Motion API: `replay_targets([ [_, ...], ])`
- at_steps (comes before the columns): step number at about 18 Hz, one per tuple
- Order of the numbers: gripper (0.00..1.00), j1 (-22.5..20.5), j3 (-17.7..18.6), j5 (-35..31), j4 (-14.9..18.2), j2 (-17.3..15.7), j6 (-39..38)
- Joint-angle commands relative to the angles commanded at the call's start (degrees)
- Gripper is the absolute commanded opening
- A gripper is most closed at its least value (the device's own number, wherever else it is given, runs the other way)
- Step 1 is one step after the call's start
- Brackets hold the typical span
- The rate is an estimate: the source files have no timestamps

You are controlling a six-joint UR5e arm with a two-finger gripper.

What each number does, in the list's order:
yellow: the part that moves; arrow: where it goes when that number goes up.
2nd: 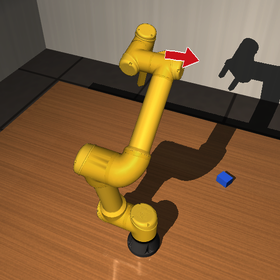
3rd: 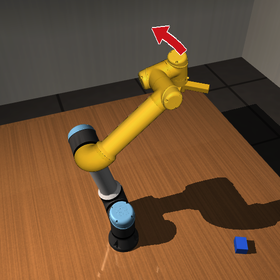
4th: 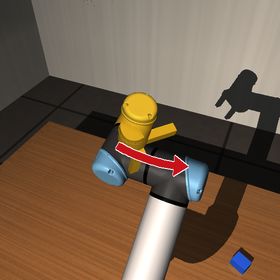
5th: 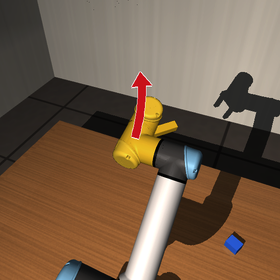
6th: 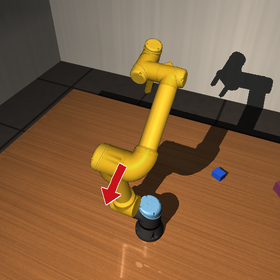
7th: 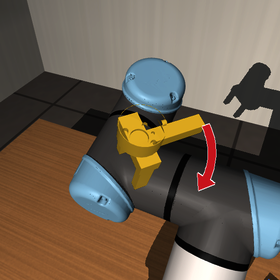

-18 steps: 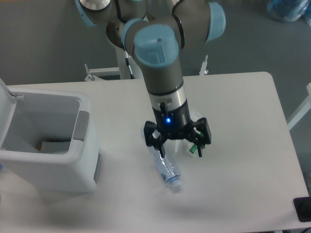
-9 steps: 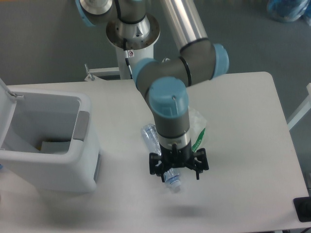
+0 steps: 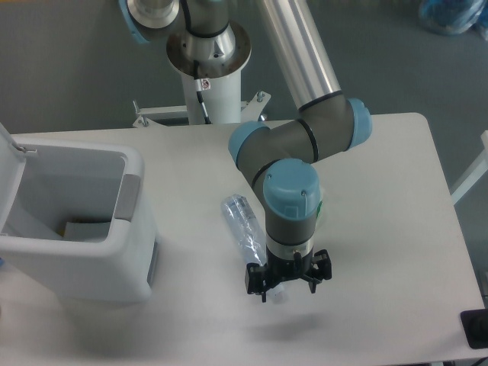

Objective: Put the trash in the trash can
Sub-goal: 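Align the gripper along the bottle and close on its cap end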

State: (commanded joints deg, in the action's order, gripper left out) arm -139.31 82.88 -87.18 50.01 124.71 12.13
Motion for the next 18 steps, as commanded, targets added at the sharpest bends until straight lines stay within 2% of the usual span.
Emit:
replay_targets([
  [4, 1.00, 0.00, 0.17, -0.09, 0.00, 2.63, -0.44],
  [13, 0.99, -0.09, 0.62, -0.35, 0.00, 3.60, -2.64],
  [18, 0.89, 0.00, 0.79, -1.32, -0.09, 4.40, -4.57],
])
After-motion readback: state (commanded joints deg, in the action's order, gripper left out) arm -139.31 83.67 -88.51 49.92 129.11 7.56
